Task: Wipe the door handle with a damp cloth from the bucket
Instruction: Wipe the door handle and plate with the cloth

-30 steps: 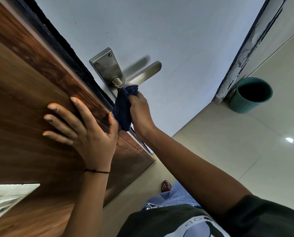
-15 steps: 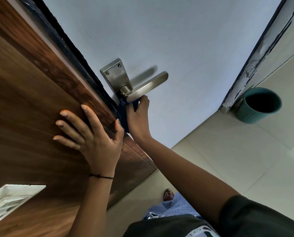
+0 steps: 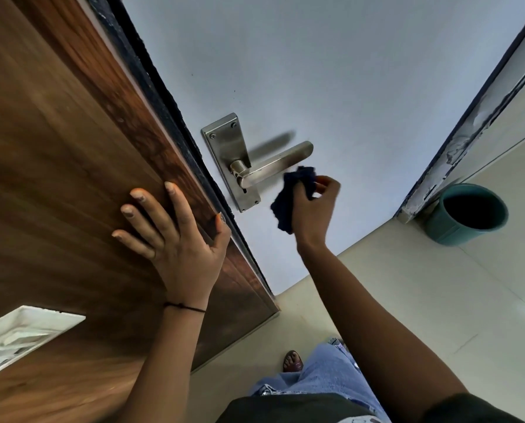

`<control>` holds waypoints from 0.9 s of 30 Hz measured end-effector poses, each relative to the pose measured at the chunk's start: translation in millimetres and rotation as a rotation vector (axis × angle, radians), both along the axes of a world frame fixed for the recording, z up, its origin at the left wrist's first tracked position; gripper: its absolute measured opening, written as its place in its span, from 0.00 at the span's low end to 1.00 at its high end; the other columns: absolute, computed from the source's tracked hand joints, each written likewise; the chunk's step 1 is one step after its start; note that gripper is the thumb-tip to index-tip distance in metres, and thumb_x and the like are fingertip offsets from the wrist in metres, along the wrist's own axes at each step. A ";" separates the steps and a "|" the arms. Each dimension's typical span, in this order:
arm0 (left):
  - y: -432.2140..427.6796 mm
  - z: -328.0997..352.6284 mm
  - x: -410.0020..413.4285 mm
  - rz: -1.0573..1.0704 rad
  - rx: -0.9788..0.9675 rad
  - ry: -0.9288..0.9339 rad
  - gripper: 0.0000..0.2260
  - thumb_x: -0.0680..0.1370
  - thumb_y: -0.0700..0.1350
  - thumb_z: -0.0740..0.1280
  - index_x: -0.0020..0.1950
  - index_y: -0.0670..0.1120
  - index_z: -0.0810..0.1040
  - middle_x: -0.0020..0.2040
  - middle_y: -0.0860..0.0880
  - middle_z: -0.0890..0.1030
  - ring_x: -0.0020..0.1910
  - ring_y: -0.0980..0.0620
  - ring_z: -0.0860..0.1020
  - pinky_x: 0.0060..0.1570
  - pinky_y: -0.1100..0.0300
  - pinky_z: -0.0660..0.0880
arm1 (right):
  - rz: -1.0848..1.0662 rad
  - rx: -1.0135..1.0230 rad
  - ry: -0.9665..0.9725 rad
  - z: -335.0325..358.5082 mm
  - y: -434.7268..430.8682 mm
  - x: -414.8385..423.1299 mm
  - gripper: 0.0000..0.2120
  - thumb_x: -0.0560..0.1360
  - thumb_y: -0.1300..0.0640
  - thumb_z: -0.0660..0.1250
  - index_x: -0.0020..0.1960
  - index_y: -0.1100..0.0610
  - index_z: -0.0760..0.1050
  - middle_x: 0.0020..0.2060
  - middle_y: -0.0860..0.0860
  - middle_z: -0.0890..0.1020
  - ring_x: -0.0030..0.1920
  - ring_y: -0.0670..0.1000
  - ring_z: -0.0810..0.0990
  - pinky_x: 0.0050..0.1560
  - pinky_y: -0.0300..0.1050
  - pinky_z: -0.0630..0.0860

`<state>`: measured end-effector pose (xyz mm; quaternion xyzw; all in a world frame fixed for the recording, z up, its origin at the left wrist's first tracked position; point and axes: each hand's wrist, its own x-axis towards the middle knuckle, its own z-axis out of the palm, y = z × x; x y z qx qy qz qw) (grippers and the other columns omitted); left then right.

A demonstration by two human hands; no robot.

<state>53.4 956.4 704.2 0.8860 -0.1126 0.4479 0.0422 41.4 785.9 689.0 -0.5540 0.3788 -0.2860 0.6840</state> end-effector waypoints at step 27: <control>-2.1 0.5 1.2 0.000 -0.003 -0.040 0.42 0.75 0.57 0.63 0.78 0.48 0.39 0.75 0.35 0.42 0.74 0.49 0.29 0.71 0.48 0.29 | 0.153 -0.716 -0.210 4.1 32.5 -7.1 0.11 0.73 0.64 0.70 0.55 0.58 0.81 0.55 0.51 0.78 0.54 0.50 0.80 0.49 0.49 0.80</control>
